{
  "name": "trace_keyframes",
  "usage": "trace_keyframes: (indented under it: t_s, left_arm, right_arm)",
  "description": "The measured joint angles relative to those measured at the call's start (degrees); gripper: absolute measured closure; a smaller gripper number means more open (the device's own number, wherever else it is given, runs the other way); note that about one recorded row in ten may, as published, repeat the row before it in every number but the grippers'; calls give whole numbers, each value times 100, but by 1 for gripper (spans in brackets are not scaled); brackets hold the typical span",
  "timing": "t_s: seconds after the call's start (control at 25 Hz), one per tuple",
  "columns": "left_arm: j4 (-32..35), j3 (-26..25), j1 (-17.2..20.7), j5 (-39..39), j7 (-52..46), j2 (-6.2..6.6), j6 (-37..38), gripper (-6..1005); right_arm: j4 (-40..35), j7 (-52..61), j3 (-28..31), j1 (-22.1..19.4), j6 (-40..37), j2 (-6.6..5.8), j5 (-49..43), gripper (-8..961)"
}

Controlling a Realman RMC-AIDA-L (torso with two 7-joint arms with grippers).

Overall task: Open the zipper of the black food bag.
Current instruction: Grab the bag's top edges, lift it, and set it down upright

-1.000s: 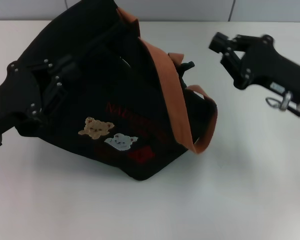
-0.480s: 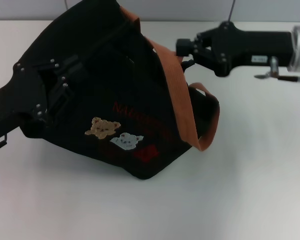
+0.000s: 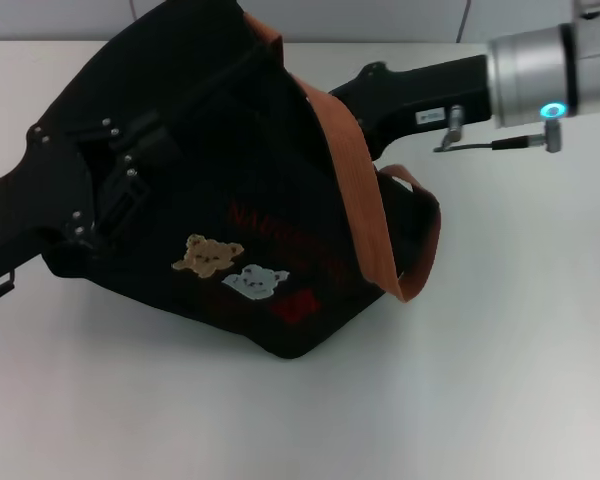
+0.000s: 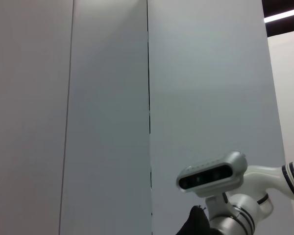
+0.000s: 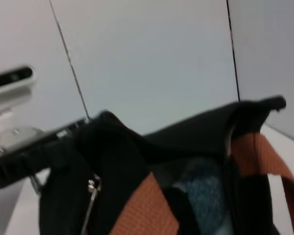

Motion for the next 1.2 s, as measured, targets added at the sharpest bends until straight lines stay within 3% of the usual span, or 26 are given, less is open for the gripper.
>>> trace_keyframes:
  t_s: [0.28,0.52,1.0,1.2]
  left_arm:
    - [-16,-52,40,-19,30,23,67,912]
    - [-26,-165,26,-33,33,39,70,912]
    - [-25,-185,0,-39,33,23,49,913]
    - [-27,-185,4,-39,33,22,44,913]
  right_arm:
    - [-9,422,-651,-88,283,4,5,933]
    - [-502,863,-981,-562,247,-18,-59,926]
    - [-845,1009,-965,-892,-166,-104,-29,913]
    - [-885,942,-841,-1057,-368,-164,605,907]
